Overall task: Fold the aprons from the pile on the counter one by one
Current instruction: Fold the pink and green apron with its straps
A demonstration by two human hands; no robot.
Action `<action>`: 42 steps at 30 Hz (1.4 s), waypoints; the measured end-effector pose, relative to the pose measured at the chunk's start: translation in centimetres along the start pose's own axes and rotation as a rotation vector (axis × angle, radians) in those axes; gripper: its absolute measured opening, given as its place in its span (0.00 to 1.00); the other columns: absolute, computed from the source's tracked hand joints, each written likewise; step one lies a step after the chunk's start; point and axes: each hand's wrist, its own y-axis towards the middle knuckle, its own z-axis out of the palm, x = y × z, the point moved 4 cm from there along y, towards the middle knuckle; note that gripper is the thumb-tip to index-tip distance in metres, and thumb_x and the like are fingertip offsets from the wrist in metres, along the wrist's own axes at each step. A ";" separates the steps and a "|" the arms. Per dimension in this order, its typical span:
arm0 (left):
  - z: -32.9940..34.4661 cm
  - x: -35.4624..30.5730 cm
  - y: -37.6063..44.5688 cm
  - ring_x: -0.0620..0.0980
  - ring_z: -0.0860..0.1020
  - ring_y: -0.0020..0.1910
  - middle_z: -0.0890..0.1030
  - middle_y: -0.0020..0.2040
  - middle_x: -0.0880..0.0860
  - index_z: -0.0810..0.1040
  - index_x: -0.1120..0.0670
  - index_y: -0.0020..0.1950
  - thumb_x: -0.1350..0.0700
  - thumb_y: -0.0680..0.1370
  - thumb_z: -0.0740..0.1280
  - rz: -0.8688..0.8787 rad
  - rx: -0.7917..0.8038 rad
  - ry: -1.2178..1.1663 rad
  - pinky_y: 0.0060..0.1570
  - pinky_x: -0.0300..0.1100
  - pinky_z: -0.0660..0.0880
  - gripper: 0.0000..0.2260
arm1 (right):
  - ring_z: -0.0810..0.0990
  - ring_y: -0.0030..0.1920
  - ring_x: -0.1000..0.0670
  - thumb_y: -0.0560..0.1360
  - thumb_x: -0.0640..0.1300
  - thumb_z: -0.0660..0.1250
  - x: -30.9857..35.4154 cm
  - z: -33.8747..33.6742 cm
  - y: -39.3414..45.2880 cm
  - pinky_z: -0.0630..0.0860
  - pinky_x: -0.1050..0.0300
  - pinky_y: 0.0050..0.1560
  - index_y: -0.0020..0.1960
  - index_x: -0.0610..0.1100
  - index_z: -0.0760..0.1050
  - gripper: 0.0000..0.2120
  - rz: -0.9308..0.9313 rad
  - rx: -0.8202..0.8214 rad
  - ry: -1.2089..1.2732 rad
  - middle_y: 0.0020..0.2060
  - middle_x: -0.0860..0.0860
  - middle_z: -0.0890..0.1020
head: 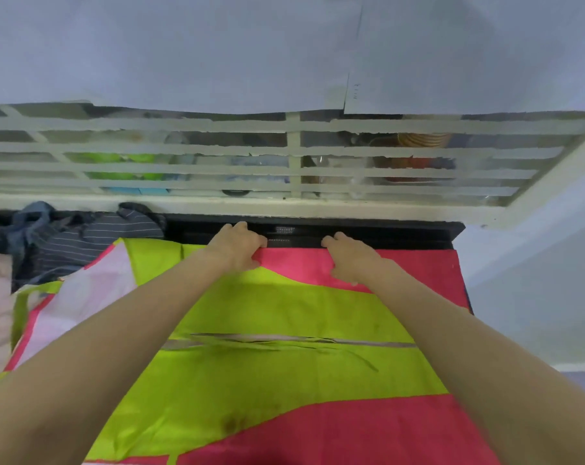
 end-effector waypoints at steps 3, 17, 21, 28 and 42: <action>0.7 3.5 -2.7 0.53 0.67 0.61 0.77 0.59 0.51 0.73 0.50 0.62 0.52 0.78 0.60 -0.123 0.029 0.156 0.54 0.45 0.63 0.13 | 0.78 0.53 0.41 0.76 0.32 0.59 1.1 -0.2 0.5 0.69 0.53 0.42 0.61 0.39 0.70 0.14 0.064 -0.061 -0.141 0.54 0.43 0.75; -4.8 7.9 -14.9 0.55 0.77 0.37 0.77 0.31 0.53 0.77 0.57 0.35 0.61 0.61 0.69 -0.179 -0.625 0.484 0.41 0.46 0.60 0.05 | 0.75 0.58 0.42 0.75 0.40 0.64 4.7 -6.5 -8.0 0.70 0.52 0.51 0.56 0.42 0.75 0.09 0.117 -0.291 -0.454 0.54 0.45 0.79; -2.6 5.8 -20.0 0.56 0.74 0.38 0.77 0.33 0.55 0.77 0.58 0.38 0.58 0.64 0.67 -0.021 -0.699 0.431 0.41 0.47 0.61 0.05 | 0.78 0.56 0.42 0.77 0.39 0.60 6.4 -2.9 -12.7 0.70 0.53 0.45 0.60 0.42 0.73 0.12 0.094 -0.114 -0.466 0.56 0.44 0.77; 6.7 3.0 -23.8 0.51 0.78 0.30 0.78 0.33 0.50 0.80 0.53 0.36 0.48 0.44 0.81 0.144 -0.274 0.232 0.30 0.38 0.73 0.25 | 0.76 0.62 0.44 0.77 0.36 0.58 8.2 7.1 -15.1 0.73 0.53 0.56 0.66 0.43 0.71 0.18 0.082 0.107 -0.566 0.63 0.47 0.76; 12.3 7.6 -25.4 0.52 0.72 0.54 0.71 0.51 0.50 0.75 0.54 0.50 0.53 0.76 0.66 -0.015 0.134 -0.170 0.54 0.39 0.65 0.06 | 0.77 0.59 0.46 0.76 0.37 0.64 9.5 10.6 -13.4 0.75 0.53 0.54 0.64 0.42 0.73 0.17 0.147 0.335 -0.537 0.60 0.48 0.77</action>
